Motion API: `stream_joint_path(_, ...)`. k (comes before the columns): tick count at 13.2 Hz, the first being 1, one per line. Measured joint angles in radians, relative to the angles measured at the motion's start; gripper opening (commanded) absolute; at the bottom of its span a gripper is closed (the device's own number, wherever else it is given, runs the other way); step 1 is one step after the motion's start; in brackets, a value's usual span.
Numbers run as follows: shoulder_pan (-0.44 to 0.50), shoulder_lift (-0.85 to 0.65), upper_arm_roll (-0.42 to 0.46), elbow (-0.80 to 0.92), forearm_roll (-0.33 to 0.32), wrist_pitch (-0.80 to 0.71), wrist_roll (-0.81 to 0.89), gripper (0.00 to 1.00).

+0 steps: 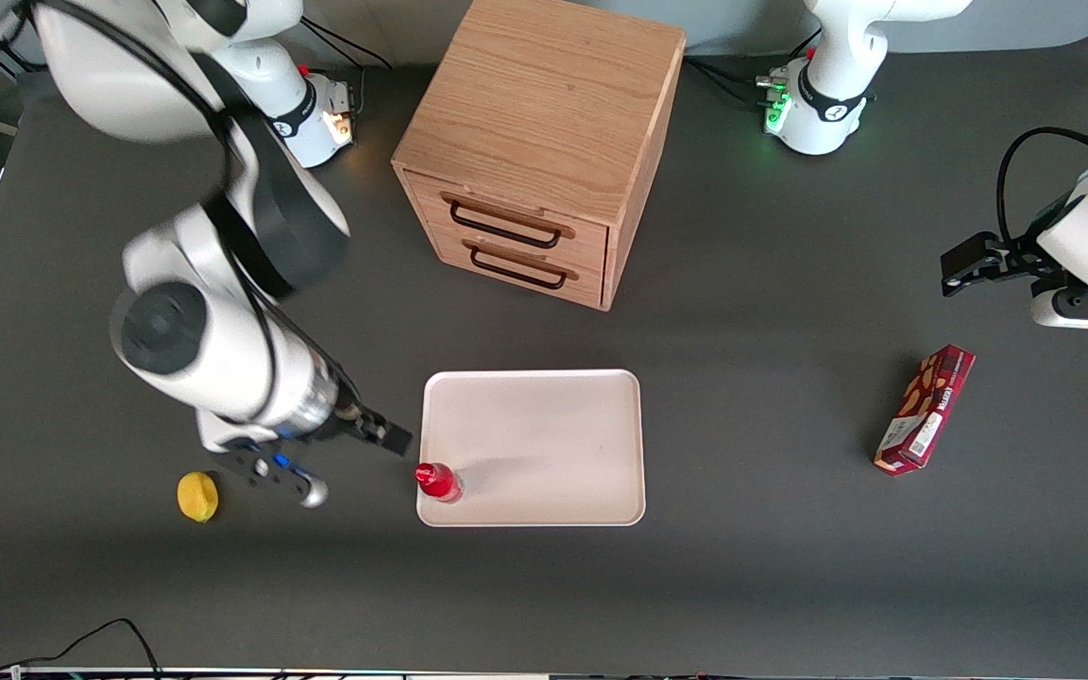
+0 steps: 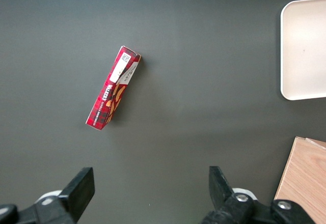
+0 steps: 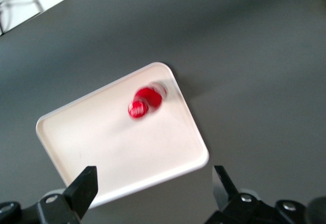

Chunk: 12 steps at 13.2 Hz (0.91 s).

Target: Place coke bottle on tray

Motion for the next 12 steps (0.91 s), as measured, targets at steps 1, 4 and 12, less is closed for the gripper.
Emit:
stream_joint_path(1, -0.02, -0.082, 0.012, -0.001, 0.0, -0.104, -0.046, 1.0)
stream_joint_path(4, -0.082, -0.336, -0.012, -0.097, 0.027, -0.287, -0.242, 1.0)
stream_joint_path(12, -0.123, -1.016, -0.355, -0.954, 0.16, -0.092, -0.634, 1.0)
